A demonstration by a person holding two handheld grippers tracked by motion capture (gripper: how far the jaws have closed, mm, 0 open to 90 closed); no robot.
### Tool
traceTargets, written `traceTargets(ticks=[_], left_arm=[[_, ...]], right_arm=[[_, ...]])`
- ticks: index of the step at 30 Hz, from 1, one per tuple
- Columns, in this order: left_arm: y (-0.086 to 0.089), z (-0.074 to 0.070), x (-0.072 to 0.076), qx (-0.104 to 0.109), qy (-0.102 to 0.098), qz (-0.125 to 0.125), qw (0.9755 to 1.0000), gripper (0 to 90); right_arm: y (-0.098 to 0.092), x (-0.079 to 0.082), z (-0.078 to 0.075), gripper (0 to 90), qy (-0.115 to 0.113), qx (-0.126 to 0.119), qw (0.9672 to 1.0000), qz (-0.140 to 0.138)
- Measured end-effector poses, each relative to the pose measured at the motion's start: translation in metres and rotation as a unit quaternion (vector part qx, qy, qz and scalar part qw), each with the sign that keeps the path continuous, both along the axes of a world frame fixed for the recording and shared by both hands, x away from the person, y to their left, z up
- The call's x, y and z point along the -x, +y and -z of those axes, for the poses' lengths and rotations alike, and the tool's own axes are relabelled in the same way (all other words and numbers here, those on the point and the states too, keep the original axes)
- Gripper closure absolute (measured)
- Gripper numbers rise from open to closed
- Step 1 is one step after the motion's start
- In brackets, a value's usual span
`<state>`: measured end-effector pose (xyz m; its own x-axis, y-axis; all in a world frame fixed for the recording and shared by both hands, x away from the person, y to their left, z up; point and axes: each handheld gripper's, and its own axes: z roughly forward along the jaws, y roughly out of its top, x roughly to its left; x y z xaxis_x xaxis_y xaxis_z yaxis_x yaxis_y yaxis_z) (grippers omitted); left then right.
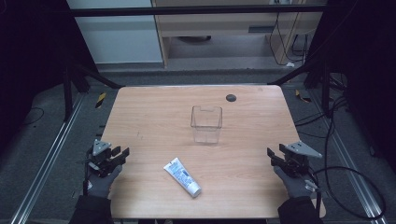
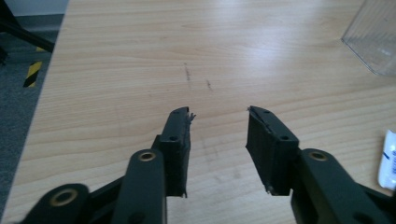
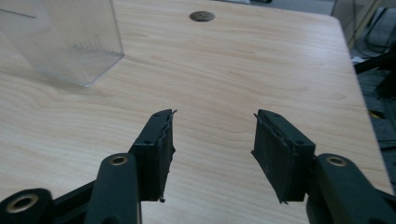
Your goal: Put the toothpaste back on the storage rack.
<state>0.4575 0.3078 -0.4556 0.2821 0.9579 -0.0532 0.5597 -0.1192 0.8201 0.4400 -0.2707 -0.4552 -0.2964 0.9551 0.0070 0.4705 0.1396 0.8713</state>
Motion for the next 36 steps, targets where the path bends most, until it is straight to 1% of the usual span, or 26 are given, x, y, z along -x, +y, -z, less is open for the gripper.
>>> traceTargets(ticks=[1,4,6,7,8,10,11,12,13,14,15,16,18,19,20,21,22,23,25,26,28,29,32,34,35,36], left_arm=[[-0.003,0.000,0.001,0.001,0.001,0.004,1.0000,62.7],[-0.010,-0.001,0.004,0.002,0.005,0.017,0.9998,68.5],[-0.012,-0.002,0.005,0.002,0.006,0.021,0.9998,73.2],[-0.016,-0.002,0.006,0.003,0.009,0.028,0.9996,73.2],[-0.022,-0.001,0.007,0.000,0.016,0.042,0.9990,77.4],[-0.030,0.000,0.008,-0.006,0.023,0.057,0.9981,80.8],[-0.030,0.000,0.008,-0.006,0.023,0.057,0.9981,82.3],[-0.033,0.000,0.008,-0.011,0.024,0.064,0.9976,83.8],[-0.037,0.000,0.008,-0.013,0.027,0.072,0.9969,85.2],[-0.045,0.002,0.009,-0.015,0.033,0.088,0.9955,86.6],[-0.045,0.002,0.009,-0.015,0.033,0.088,0.9955,87.6],[-0.053,0.004,0.009,-0.022,0.039,0.100,0.9940,88.6],[-0.060,0.005,0.010,-0.028,0.043,0.113,0.9922,89.3],[-0.060,0.005,0.010,-0.028,0.043,0.113,0.9922,89.3],[-0.063,0.005,0.011,-0.031,0.045,0.120,0.9913,89.4],[-0.069,0.005,0.012,-0.036,0.048,0.131,0.9895,89.5],[-0.069,0.005,0.012,-0.036,0.048,0.131,0.9895,89.5],[-0.072,0.006,0.013,-0.034,0.050,0.137,0.9888,89.5],[-0.078,0.007,0.014,-0.039,0.056,0.148,0.9866,89.5],[-0.078,0.007,0.014,-0.039,0.056,0.148,0.9866,89.5],[-0.086,0.008,0.016,-0.041,0.063,0.161,0.9840,89.5],[-0.086,0.008,0.016,-0.041,0.063,0.161,0.9840,89.5],[-0.093,0.010,0.017,-0.045,0.069,0.171,0.9817,89.5],[-0.098,0.012,0.018,-0.048,0.078,0.179,0.9796,89.5],[-0.098,0.012,0.018,-0.048,0.078,0.179,0.9796,89.5],[-0.100,0.013,0.018,-0.049,0.080,0.181,0.9789,89.5]], right_arm=[[0.000,0.001,0.000,50.4,-0.003,0.006,1.0000,-0.001],[0.002,0.005,0.001,53.9,0.000,0.018,0.9998,-0.007],[0.004,0.006,0.001,56.0,0.004,0.019,0.9997,-0.013],[0.004,0.006,0.001,56.0,0.004,0.019,0.9997,-0.013],[0.007,0.005,0.002,59.5,0.011,0.019,0.9995,-0.024],[0.010,0.005,0.003,62.5,0.017,0.019,0.9991,-0.033],[0.012,0.004,0.003,64.0,0.020,0.022,0.9989,-0.037],[0.014,0.004,0.002,65.6,0.020,0.025,0.9986,-0.041],[0.016,0.003,0.002,66.9,0.020,0.026,0.9985,-0.044],[0.018,0.003,0.002,67.9,0.021,0.025,0.9984,-0.047],[0.020,0.003,0.002,68.6,0.021,0.025,0.9982,-0.051],[0.021,0.003,0.002,69.3,0.023,0.027,0.9979,-0.054],[0.023,0.003,0.002,69.6,0.025,0.029,0.9976,-0.058],[0.023,0.003,0.002,69.6,0.025,0.029,0.9976,-0.058],[0.025,0.003,0.002,69.4,0.025,0.028,0.9974,-0.061],[0.025,0.003,0.002,69.4,0.025,0.027,0.9974,-0.062],[0.025,0.003,0.002,69.4,0.025,0.027,0.9974,-0.062],[0.026,0.003,0.002,69.4,0.023,0.028,0.9973,-0.063],[0.026,0.003,0.003,69.2,0.024,0.028,0.9972,-0.064],[0.026,0.003,0.003,69.2,0.024,0.028,0.9972,-0.064],[0.027,0.003,0.003,68.2,0.022,0.030,0.9971,-0.066],[0.027,0.003,0.003,67.9,0.022,0.030,0.9971,-0.067],[0.027,0.003,0.004,67.1,0.022,0.031,0.9970,-0.067],[0.028,0.003,0.005,66.3,0.022,0.033,0.9970,-0.066],[0.028,0.003,0.005,65.8,0.023,0.033,0.9970,-0.066],[0.028,0.003,0.005,64.9,0.022,0.033,0.9970,-0.067]])
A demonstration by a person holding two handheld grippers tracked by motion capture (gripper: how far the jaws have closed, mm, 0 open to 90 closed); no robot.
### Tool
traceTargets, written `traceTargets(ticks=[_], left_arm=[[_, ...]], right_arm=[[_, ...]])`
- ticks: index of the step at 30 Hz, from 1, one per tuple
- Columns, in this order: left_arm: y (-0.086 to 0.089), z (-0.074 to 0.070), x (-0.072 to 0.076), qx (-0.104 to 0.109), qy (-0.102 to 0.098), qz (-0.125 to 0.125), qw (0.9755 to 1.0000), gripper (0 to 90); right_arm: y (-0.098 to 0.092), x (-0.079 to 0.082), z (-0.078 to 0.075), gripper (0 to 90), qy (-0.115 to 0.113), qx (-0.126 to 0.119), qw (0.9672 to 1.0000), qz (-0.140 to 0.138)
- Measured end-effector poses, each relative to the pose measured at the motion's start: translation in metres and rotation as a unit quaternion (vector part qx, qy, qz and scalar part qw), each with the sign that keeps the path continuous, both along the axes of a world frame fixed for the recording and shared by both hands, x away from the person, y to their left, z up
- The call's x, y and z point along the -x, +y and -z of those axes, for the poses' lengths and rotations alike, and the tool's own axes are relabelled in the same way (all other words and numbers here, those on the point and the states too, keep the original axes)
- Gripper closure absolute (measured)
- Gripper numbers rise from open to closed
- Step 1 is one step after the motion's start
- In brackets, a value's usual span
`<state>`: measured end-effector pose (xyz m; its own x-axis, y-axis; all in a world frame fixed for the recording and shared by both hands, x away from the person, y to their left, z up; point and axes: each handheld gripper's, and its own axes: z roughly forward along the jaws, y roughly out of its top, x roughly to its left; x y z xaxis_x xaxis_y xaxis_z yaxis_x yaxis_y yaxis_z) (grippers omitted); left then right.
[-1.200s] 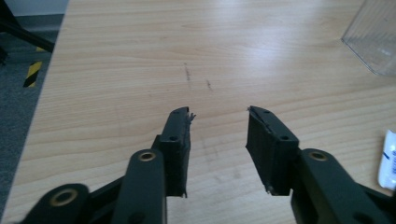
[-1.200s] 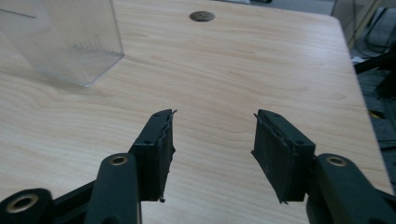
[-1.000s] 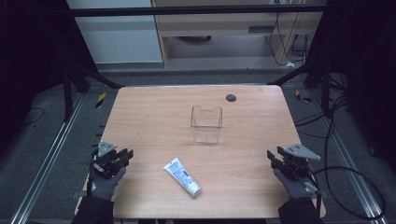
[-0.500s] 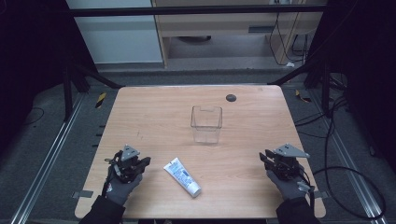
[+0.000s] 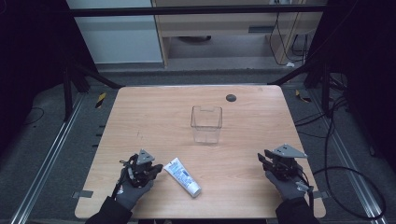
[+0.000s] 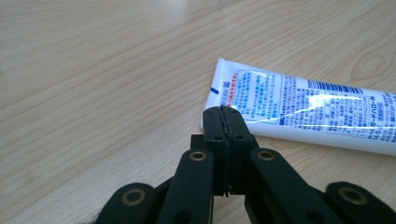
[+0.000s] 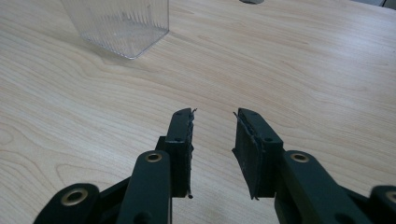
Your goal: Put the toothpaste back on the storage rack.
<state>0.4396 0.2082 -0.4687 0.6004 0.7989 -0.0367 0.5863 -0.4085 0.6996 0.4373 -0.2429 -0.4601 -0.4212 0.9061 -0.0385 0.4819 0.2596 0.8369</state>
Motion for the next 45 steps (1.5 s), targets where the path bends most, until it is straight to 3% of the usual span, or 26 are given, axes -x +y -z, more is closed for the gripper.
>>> traceTargets(ticks=[10,30,45], left_arm=[[-0.020,0.009,-0.001,-0.020,0.020,0.025,0.9993,89.5],[-0.039,0.012,-0.016,-0.026,0.015,0.019,0.9994,89.4],[-0.071,0.012,-0.032,-0.023,0.015,0.029,0.9992,89.3]], right_arm=[[0.001,-0.002,0.003,61.2,0.006,0.006,1.0000,-0.001],[0.002,-0.006,0.006,57.5,0.010,0.014,0.9999,-0.001],[0.002,-0.008,0.008,55.2,0.012,0.019,0.9998,0.003]])
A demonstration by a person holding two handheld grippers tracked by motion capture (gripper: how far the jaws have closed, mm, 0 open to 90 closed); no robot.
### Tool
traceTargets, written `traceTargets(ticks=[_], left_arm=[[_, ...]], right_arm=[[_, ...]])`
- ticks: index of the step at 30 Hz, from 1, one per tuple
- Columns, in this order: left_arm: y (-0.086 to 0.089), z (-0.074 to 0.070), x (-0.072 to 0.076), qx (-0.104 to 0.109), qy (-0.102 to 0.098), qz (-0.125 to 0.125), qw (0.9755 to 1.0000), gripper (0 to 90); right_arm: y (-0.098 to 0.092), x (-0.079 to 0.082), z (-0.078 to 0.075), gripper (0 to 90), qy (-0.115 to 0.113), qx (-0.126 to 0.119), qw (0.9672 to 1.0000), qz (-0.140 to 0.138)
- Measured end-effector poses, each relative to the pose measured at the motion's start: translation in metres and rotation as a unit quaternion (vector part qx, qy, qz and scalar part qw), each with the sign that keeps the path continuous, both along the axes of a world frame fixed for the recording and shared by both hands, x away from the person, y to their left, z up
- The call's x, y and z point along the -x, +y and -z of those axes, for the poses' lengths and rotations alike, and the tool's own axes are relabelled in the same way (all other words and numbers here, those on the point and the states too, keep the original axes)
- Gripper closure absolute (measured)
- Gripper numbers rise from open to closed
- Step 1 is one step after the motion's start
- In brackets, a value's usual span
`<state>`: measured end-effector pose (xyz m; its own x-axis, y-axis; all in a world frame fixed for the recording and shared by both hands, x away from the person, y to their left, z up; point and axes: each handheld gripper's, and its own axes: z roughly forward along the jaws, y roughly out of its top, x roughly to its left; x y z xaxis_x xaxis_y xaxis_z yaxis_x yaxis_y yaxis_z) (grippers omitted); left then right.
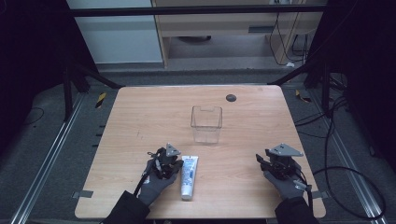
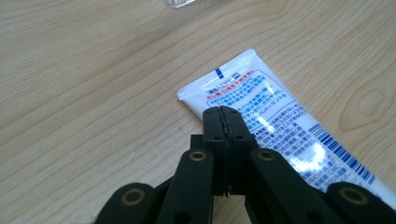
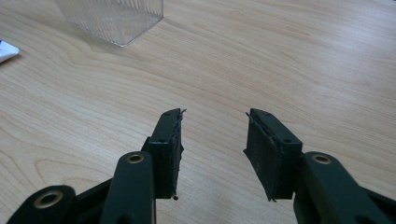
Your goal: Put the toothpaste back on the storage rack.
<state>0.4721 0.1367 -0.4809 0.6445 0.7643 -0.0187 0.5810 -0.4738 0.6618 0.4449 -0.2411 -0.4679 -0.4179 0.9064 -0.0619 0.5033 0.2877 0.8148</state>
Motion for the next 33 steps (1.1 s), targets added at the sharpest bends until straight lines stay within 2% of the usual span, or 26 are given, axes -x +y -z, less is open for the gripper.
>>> traceTargets(ticks=[16,19,24,25,27,33], left_arm=[[-0.024,-0.001,-0.001,0.000,-0.001,0.019,0.9998,89.1],[-0.025,-0.002,-0.001,0.001,-0.002,0.021,0.9998,86.9],[-0.014,-0.015,-0.004,0.014,-0.014,0.017,0.9997,81.8],[-0.011,-0.020,-0.004,0.018,-0.022,0.016,0.9995,80.3],[-0.005,-0.031,-0.005,0.024,-0.025,0.016,0.9993,76.6],[-0.004,-0.046,-0.002,0.021,-0.028,0.025,0.9991,64.1]], right_arm=[[-0.001,-0.001,0.001,54.5,0.001,0.001,1.0000,0.001],[-0.002,-0.001,0.001,54.4,0.001,0.001,1.0000,0.001],[-0.004,0.000,0.000,54.2,-0.002,0.001,1.0000,0.005],[-0.006,0.000,0.000,53.9,-0.001,0.001,1.0000,0.007],[-0.007,0.000,0.000,53.6,-0.001,0.000,1.0000,0.008],[-0.013,0.001,0.000,52.7,-0.001,-0.005,0.9998,0.017]])
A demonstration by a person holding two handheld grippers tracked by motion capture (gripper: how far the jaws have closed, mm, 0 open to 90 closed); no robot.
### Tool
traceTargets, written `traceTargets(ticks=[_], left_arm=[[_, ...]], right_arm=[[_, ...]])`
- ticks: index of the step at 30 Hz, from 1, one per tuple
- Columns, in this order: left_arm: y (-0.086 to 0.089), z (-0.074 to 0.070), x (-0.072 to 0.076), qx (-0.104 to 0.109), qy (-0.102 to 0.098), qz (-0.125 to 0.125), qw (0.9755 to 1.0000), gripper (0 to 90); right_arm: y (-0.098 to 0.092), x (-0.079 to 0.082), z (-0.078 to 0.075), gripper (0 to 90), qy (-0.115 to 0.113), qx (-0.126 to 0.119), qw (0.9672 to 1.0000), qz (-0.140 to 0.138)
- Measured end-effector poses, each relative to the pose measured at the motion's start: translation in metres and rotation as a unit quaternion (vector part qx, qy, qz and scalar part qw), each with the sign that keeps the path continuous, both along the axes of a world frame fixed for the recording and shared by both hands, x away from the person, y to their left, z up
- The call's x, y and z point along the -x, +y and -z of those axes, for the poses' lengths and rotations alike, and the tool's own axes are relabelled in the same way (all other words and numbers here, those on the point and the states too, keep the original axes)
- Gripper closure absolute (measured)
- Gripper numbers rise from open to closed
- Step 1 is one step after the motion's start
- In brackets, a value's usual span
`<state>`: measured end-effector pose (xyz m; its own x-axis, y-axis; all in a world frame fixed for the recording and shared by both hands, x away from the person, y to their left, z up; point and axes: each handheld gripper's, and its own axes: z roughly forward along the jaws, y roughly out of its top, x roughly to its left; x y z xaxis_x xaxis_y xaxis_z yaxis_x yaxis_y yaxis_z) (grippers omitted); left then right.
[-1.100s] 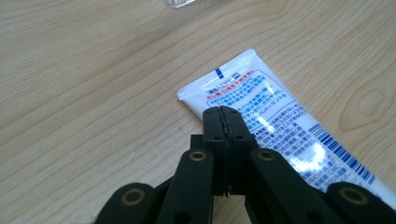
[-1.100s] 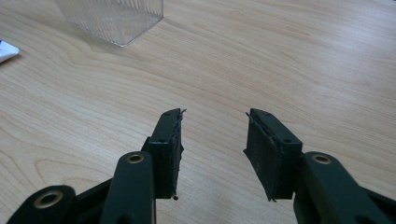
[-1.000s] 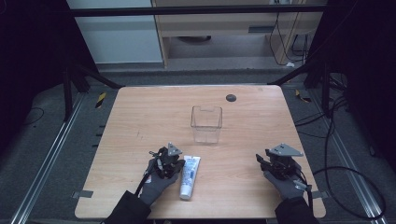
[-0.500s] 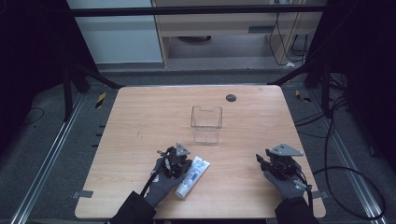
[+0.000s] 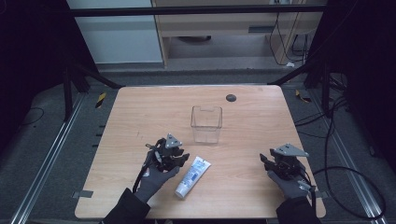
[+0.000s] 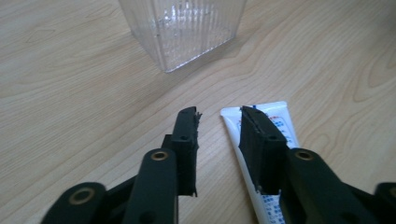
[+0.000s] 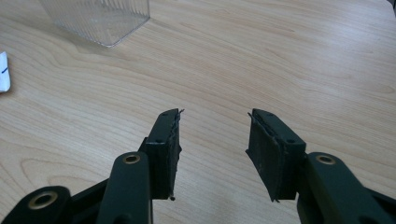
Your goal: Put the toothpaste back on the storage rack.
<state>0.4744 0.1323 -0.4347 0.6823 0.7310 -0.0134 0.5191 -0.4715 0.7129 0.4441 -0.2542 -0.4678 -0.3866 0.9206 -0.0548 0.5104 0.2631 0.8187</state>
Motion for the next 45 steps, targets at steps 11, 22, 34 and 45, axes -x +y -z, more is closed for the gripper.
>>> traceTargets(ticks=[11,22,34,45], left_arm=[[-0.015,-0.021,0.007,-0.013,0.008,0.035,0.9993,53.9],[-0.036,-0.014,0.011,-0.045,0.040,0.058,0.9965,45.8],[-0.048,-0.007,0.009,-0.061,0.067,0.062,0.9940,40.9],[-0.057,0.004,0.001,-0.098,0.096,0.066,0.9884,39.7]], right_arm=[[-0.002,-0.002,0.000,50.5,0.000,0.000,1.0000,0.004],[-0.004,-0.002,-0.001,48.0,0.005,0.005,0.9999,0.009],[-0.007,-0.001,-0.002,47.6,0.007,0.002,0.9999,0.014],[-0.007,-0.002,-0.001,47.5,0.009,0.006,0.9999,0.011]])
